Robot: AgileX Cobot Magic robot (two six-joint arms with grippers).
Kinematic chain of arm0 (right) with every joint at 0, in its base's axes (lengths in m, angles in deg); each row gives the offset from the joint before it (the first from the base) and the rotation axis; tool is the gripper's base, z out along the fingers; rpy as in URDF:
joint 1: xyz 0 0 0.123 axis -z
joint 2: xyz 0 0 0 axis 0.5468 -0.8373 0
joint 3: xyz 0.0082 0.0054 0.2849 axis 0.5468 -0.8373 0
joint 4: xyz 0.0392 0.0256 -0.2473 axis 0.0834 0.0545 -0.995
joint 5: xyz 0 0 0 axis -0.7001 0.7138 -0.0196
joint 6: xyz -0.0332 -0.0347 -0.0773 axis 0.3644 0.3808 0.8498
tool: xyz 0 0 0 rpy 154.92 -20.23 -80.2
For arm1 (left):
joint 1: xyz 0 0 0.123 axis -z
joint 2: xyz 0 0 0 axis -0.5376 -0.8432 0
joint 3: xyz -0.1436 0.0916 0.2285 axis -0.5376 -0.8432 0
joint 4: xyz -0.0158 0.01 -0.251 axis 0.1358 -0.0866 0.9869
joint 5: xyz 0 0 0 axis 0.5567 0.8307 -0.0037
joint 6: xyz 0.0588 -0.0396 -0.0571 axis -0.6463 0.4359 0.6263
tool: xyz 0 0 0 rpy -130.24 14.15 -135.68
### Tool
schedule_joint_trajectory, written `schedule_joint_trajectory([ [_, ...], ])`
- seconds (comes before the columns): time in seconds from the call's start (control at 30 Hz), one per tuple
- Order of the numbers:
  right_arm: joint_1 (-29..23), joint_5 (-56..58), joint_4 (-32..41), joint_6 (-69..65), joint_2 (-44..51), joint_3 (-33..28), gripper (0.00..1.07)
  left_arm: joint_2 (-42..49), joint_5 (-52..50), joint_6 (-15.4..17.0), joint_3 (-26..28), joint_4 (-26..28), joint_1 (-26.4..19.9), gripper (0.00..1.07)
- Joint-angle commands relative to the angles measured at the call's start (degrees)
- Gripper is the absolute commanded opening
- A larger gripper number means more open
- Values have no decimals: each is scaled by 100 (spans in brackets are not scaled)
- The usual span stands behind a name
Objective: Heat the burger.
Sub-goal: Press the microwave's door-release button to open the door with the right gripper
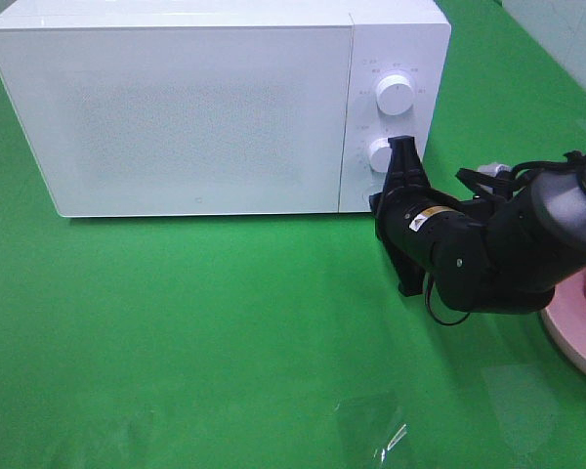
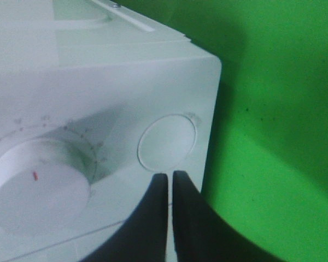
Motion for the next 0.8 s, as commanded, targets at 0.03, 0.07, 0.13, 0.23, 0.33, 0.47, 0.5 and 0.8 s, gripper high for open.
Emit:
schedule_joint_trajectory([
  [0.03, 103, 29, -57, -23, -46, 126, 2, 92, -80, 6, 0, 34, 34, 100],
  [0.07, 120, 29, -57, -23, -69, 166, 2, 92, -80, 6, 0, 34, 34, 100],
  [0.13, 166, 40, -57, -17, -80, 235, 2, 92, -80, 6, 0, 34, 34, 100],
  [0.23, 166, 40, -34, -17, -183, 367, 2, 92, -80, 6, 0, 34, 34, 100],
  [0.33, 166, 17, 11, -6, -281, 407, 2, 92, -80, 6, 0, 34, 34, 100],
  [0.47, 166, 11, 252, -6, -413, 407, 2, 92, -80, 6, 0, 34, 34, 100],
  [0.5, 178, 11, 281, -6, -435, 407, 2, 92, -80, 6, 0, 34, 34, 100],
  [0.8, 229, -138, -17, -17, -476, 647, 0, 92, -80, 6, 0, 34, 34, 100],
])
